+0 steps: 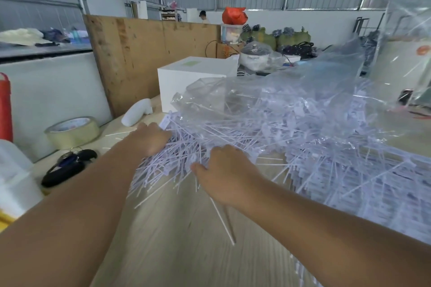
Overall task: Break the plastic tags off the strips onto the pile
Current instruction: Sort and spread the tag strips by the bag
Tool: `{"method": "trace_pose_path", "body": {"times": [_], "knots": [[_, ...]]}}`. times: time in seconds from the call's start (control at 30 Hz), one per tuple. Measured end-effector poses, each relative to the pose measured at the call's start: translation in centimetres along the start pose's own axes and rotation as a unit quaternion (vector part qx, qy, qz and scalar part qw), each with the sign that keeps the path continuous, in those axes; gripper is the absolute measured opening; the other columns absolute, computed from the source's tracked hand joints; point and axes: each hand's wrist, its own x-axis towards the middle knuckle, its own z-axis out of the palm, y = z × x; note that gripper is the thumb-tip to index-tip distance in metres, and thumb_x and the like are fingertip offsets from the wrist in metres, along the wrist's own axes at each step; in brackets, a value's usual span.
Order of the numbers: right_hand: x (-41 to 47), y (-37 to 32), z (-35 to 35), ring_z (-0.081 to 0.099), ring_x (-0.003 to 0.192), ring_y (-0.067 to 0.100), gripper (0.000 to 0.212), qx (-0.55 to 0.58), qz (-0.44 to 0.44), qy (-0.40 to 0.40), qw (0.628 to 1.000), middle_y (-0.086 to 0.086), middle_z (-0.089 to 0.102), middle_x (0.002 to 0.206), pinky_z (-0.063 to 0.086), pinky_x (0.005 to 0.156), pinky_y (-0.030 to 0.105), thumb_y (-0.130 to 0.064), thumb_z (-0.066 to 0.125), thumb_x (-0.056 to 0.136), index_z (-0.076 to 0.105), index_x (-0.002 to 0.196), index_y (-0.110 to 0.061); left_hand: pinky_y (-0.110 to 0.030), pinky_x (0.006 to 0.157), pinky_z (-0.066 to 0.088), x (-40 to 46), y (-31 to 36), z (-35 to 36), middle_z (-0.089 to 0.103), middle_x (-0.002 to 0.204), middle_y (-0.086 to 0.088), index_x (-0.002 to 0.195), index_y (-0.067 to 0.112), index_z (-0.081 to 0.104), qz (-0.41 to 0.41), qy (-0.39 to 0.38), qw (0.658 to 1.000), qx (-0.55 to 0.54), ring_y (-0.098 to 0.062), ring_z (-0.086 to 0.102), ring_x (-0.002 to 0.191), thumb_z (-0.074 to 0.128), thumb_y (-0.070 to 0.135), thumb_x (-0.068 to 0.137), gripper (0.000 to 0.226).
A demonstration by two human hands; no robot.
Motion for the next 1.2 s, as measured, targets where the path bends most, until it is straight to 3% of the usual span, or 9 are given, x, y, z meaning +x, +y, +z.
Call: {"method": "trace_pose_path", "body": {"times": [0.1, 0.23, 0.43, 0.5, 0.67, 0.87, 0.97, 1.07, 1.2], "knots": [[0.7, -0.3, 0.5, 0.041, 0.124, 0.034, 0.072, 0.041, 0.061, -0.005, 0.997, 0.017, 0.041, 0.137, 0.038, 0.097, 0.041, -0.060, 0.041, 0.093, 0.036, 0.140, -0.005, -0.036, 0.077, 0.044, -0.3, -0.2, -0.4, 0.058, 0.113, -0.014, 0.098, 0.015, 0.058, 0.028, -0.024, 0.999, 0.038, -0.023, 0.057, 0.088, 0.040, 0.054, 0.093, 0.043], [2.0, -0.4, 1.0, 0.063, 0.083, 0.023, 0.066, 0.177, 0.113, -0.027, 0.977, 0.008, 0.060, 0.104, 0.042, 0.058, 0.025, -0.061, 0.052, 0.086, 0.052, 0.124, -0.007, -0.028, 0.056, 0.037, -1.6, 0.0, -0.9, 0.056, 0.064, -0.001, 0.077, 0.016, 0.059, 0.060, -0.052, 0.996, -0.027, -0.016, 0.050, 0.057, 0.056, 0.048, 0.083, 0.033], [2.9, -1.0, 0.6, 0.059, 0.059, 0.020, 0.052, 0.239, 0.124, -0.020, 0.963, 0.001, 0.059, 0.068, 0.034, 0.048, 0.025, -0.065, 0.055, 0.080, 0.057, 0.081, -0.013, -0.029, 0.057, 0.038, -4.4, 0.7, -1.5, 0.060, 0.052, 0.002, 0.061, 0.022, 0.069, 0.096, -0.104, 0.979, -0.149, -0.009, 0.052, 0.047, 0.061, 0.035, 0.085, 0.029], [3.0, -1.2, 0.4, 0.053, 0.048, 0.015, 0.048, 0.260, 0.126, -0.018, 0.957, -0.003, 0.055, 0.057, 0.032, 0.045, 0.023, -0.064, 0.057, 0.077, 0.055, 0.072, -0.016, -0.030, 0.068, 0.041, -5.1, 1.1, -1.1, 0.069, 0.069, -0.010, 0.074, 0.017, 0.075, 0.078, -0.101, 0.976, -0.179, -0.013, 0.057, 0.061, 0.063, 0.032, 0.085, 0.023], [3.6, -1.2, -0.2, 0.057, 0.049, 0.014, 0.032, 0.301, 0.120, -0.034, 0.945, -0.002, 0.060, 0.059, 0.036, 0.045, 0.019, -0.043, 0.074, 0.067, 0.062, 0.072, -0.014, -0.030, 0.060, 0.033, -7.0, 1.9, -0.3, 0.049, 0.073, -0.016, 0.070, 0.012, 0.053, -0.001, -0.076, 0.963, -0.260, -0.022, 0.043, 0.061, 0.057, 0.021, 0.082, 0.015], [3.8, -0.8, -1.1, 0.048, 0.035, 0.012, 0.018, 0.298, 0.112, -0.082, 0.945, -0.002, 0.053, 0.048, 0.034, 0.040, 0.014, -0.021, 0.074, 0.058, 0.063, 0.068, -0.011, -0.026, 0.055, 0.043, -10.0, 3.7, 1.0, 0.054, 0.062, -0.014, 0.074, 0.009, 0.057, -0.042, -0.094, 0.910, -0.401, -0.023, 0.050, 0.050, 0.054, 0.013, 0.082, 0.009], [3.5, -0.9, -1.4, 0.057, 0.048, 0.015, 0.025, 0.280, 0.118, -0.091, 0.948, 0.002, 0.060, 0.060, 0.042, 0.045, 0.017, -0.020, 0.074, 0.058, 0.061, 0.076, -0.011, -0.025, 0.051, 0.042, -11.6, 4.2, 1.8, 0.051, 0.053, -0.010, 0.070, 0.009, 0.056, -0.036, -0.093, 0.861, -0.498, -0.021, 0.049, 0.044, 0.048, 0.008, 0.085, 0.017], [3.4, -1.0, -1.1, 0.068, 0.086, 0.026, 0.069, 0.292, 0.107, -0.115, 0.943, 0.014, 0.070, 0.097, 0.058, 0.077, 0.036, -0.023, 0.080, 0.047, 0.060, 0.109, -0.001, -0.035, 0.063, 0.048, -12.9, 4.5, 2.1, 0.052, 0.050, -0.008, 0.077, 0.009, 0.058, -0.047, -0.108, 0.808, -0.578, -0.020, 0.051, 0.041, 0.045, 0.010, 0.086, 0.016], [3.6, -1.0, -0.8, 0.065, 0.099, 0.027, 0.090, 0.254, 0.083, -0.120, 0.956, 0.013, 0.064, 0.114, 0.054, 0.087, 0.037, -0.021, 0.087, 0.056, 0.046, 0.133, -0.003, -0.019, 0.044, 0.044, -13.7, 4.2, 1.9, 0.054, 0.049, -0.003, 0.061, 0.013, 0.056, -0.048, -0.108, 0.759, -0.640, -0.014, 0.047, 0.037, 0.044, 0.011, 0.088, 0.030]]}}
